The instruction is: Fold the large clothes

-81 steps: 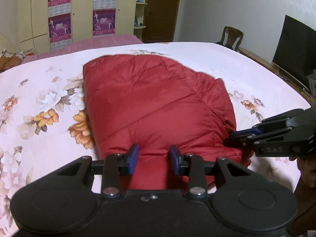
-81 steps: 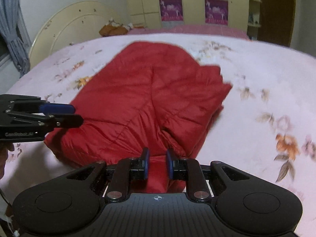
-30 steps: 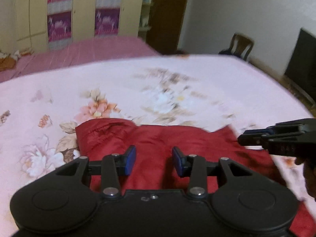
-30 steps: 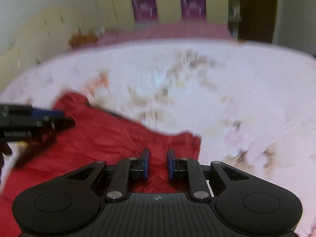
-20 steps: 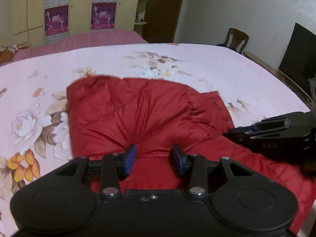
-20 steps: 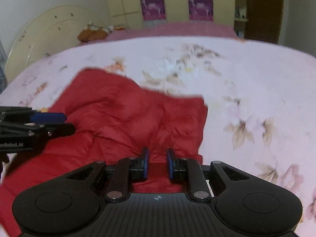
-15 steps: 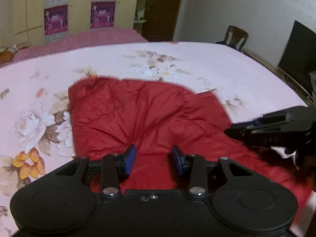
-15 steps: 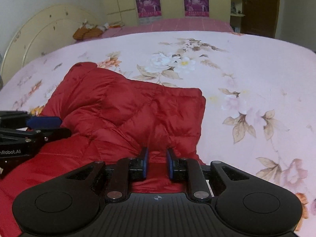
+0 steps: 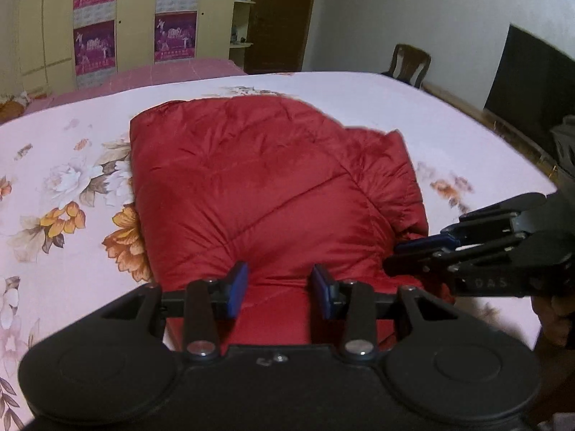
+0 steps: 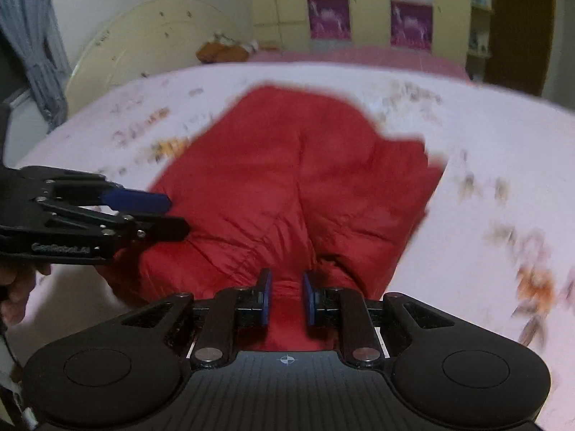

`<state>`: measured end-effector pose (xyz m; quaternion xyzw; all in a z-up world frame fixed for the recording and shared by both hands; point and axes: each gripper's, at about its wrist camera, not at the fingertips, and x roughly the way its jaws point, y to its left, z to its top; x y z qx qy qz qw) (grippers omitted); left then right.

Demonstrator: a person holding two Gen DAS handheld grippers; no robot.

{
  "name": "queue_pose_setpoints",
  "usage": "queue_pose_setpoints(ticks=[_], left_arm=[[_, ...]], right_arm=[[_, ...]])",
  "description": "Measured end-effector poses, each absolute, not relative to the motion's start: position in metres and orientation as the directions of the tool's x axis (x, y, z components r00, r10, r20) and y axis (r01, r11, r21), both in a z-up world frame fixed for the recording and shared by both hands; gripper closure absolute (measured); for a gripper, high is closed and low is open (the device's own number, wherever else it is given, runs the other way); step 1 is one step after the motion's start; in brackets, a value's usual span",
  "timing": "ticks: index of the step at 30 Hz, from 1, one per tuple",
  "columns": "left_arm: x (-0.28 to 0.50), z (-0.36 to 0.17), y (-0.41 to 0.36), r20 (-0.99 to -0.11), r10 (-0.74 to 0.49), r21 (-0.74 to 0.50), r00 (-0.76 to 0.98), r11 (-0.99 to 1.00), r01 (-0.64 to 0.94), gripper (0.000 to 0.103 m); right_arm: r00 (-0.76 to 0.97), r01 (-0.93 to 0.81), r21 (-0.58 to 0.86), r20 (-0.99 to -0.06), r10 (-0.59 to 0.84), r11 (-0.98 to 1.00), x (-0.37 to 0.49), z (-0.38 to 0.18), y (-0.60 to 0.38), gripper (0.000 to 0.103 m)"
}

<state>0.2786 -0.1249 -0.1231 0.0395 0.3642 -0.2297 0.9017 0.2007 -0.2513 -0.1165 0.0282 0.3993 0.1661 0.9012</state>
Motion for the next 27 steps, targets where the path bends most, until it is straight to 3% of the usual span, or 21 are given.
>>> queue_pose_setpoints(ticks=[8,16,18,19,20,21,22,23,25,27], left_arm=[[0.258,-0.107,-0.116,-0.671,-0.369,-0.084,0.643,0.9,0.428,0.066],[0.256,-0.104,-0.102,-0.668,-0.397,-0.106,0.629,0.887,0.449,0.064],[0.257,-0.096,-0.092,-0.647,-0.395,-0.113,0.652,0.895,0.43,0.051],[0.259,-0.093,-0.087,-0.631,-0.391,-0.115,0.669,0.901,0.418,0.033],[0.262,-0.091,-0.081,-0.616,-0.388,-0.118,0.686,0.906,0.407,0.022],[0.268,-0.089,-0.077,-0.611,-0.385,-0.123,0.692,0.909,0.397,0.022],[0.274,-0.088,-0.075,-0.613,-0.383,-0.129,0.691,0.911,0.391,0.024],[0.281,-0.088,-0.073,-0.614,-0.381,-0.136,0.691,0.913,0.384,0.026],[0.297,-0.09,-0.071,-0.617,-0.379,-0.146,0.69,0.916,0.372,0.032],[0.313,-0.096,-0.068,-0.63,-0.374,-0.174,0.68,0.922,0.345,0.033]], right_arm=[[0.653,-0.256,0.205,-0.684,0.326,0.945,0.188,-0.087,-0.252,0.085],[0.64,-0.169,0.227,-0.714,0.282,0.959,0.186,-0.098,-0.248,0.085],[0.704,-0.134,0.226,-0.664,0.253,0.965,0.183,-0.081,-0.253,0.084],[0.727,-0.118,0.236,-0.641,0.246,0.965,0.181,-0.075,-0.259,0.084],[0.745,-0.097,0.251,-0.623,0.238,0.963,0.182,-0.07,-0.265,0.083],[0.763,-0.069,0.271,-0.606,0.226,0.96,0.185,-0.067,-0.272,0.053],[0.783,-0.046,0.282,-0.585,0.21,0.958,0.188,-0.065,-0.279,0.037],[0.798,-0.04,0.296,-0.565,0.209,0.954,0.192,-0.065,-0.286,0.031],[0.787,-0.012,0.324,-0.58,0.209,0.946,0.209,-0.069,-0.299,0.034],[0.78,0.02,0.352,-0.591,0.206,0.936,0.226,-0.076,-0.312,0.052]])
